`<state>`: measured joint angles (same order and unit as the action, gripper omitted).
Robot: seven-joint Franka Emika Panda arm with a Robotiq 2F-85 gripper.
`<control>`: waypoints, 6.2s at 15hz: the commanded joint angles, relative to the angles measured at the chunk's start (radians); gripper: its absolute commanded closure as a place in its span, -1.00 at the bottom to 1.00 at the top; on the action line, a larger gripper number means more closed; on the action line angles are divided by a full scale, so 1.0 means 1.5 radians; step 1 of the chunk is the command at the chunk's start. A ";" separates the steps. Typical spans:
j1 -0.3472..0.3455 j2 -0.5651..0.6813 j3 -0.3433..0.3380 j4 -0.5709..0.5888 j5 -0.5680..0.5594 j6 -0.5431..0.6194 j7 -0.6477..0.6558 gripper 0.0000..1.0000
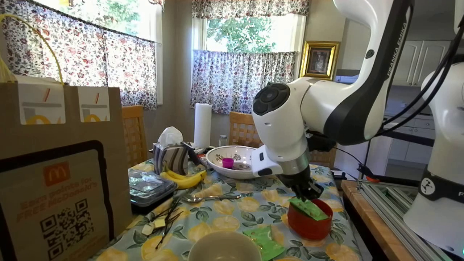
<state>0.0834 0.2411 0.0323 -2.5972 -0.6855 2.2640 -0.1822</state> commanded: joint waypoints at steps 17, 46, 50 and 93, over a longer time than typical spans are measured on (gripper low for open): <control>-0.017 0.016 -0.017 0.043 0.118 0.066 0.132 -1.00; 0.038 0.087 -0.026 0.047 0.318 0.126 0.373 -1.00; 0.045 0.085 -0.031 0.033 0.319 0.119 0.393 -1.00; 0.055 0.044 -0.089 -0.040 0.271 0.176 0.445 -1.00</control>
<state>0.1607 0.2953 -0.0840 -2.6459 -0.2476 2.5004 0.4537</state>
